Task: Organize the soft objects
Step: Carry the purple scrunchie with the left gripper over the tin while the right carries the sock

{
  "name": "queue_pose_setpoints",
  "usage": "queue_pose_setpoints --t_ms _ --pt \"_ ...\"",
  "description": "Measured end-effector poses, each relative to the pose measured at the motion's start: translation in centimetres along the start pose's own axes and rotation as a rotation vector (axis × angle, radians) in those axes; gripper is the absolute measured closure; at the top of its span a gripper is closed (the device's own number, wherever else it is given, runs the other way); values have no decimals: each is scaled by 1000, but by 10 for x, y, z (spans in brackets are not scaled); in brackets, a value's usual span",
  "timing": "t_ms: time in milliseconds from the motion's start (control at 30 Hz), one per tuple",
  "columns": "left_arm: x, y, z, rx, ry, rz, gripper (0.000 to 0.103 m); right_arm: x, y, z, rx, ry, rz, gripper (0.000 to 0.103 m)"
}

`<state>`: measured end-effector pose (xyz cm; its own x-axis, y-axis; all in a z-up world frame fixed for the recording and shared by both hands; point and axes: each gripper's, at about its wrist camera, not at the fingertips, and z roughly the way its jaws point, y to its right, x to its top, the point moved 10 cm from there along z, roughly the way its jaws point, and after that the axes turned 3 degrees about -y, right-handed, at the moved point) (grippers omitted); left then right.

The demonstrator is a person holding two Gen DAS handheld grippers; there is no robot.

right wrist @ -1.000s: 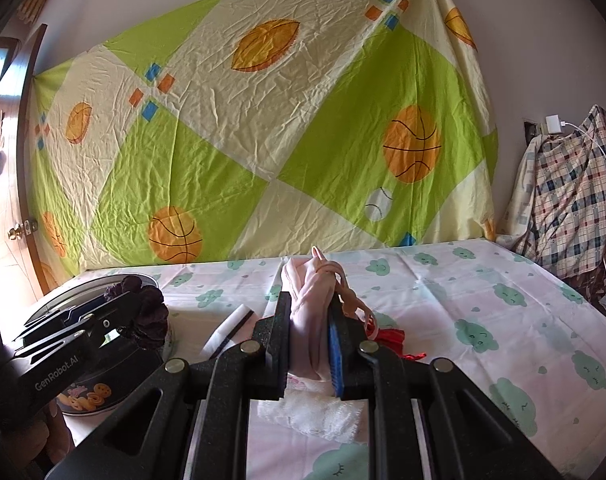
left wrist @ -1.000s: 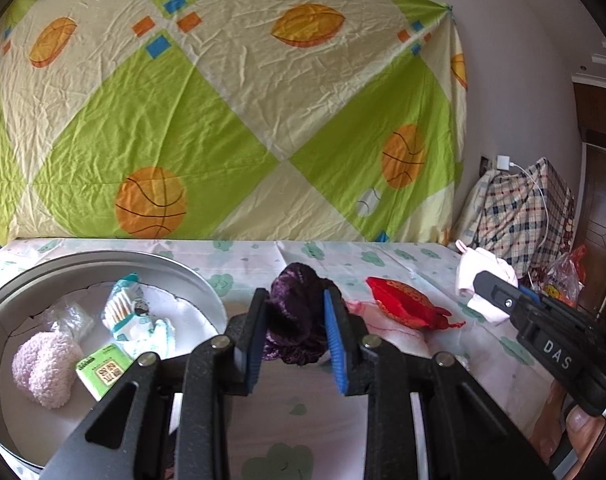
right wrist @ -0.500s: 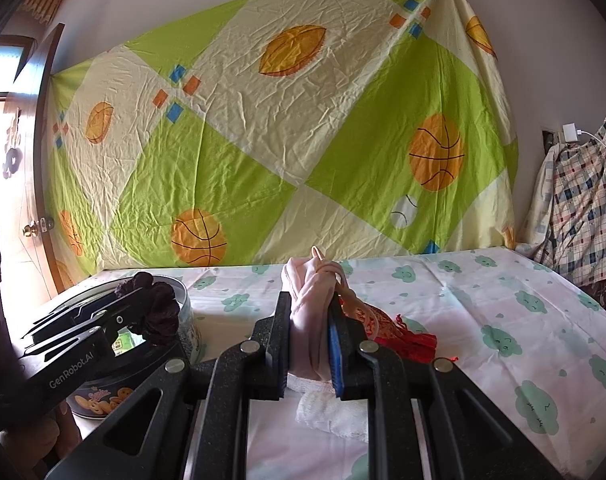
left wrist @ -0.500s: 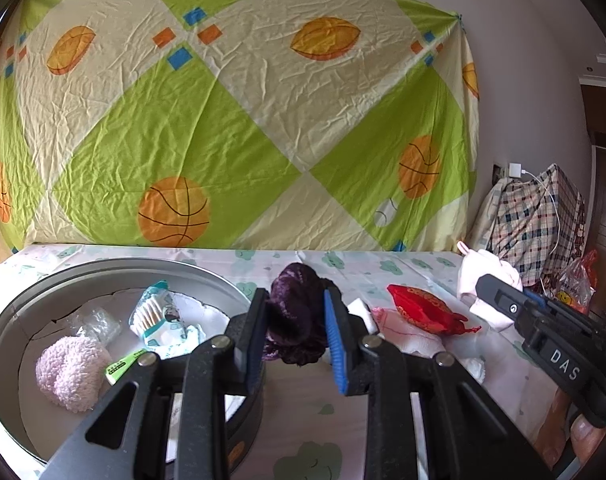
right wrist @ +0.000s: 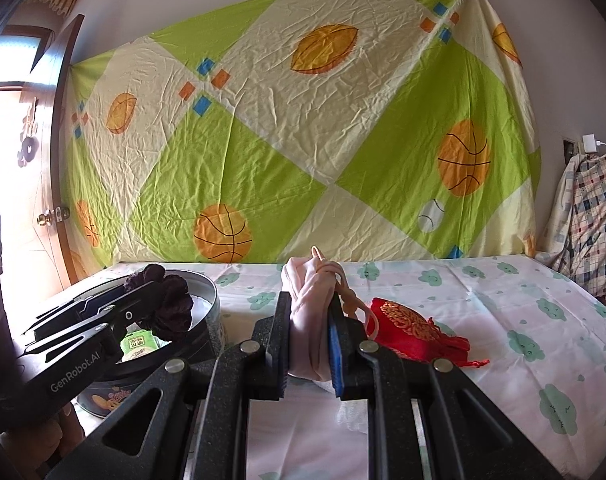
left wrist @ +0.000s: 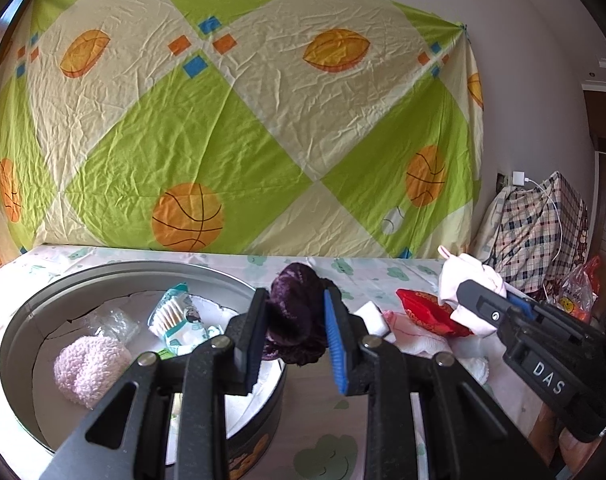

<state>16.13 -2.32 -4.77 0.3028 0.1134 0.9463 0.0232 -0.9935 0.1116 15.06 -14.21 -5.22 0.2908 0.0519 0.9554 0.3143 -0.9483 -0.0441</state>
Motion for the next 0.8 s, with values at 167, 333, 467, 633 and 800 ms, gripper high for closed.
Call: queue_pose_setpoints --t_ms 167,333,467,633,800 --pt "0 -7 -5 5 6 -15 77 0 -10 1 15 1 -14 85" --pt "1 -14 -9 14 13 -13 77 -1 -22 4 33 -3 -32 85" --pt "1 -19 -13 26 18 -7 77 -2 -31 6 50 -8 -41 85" --pt "1 -28 -14 35 15 -18 77 -3 -42 9 66 -11 -51 85" --pt "1 -38 -16 50 14 -32 77 -4 -53 11 83 -15 -62 85"
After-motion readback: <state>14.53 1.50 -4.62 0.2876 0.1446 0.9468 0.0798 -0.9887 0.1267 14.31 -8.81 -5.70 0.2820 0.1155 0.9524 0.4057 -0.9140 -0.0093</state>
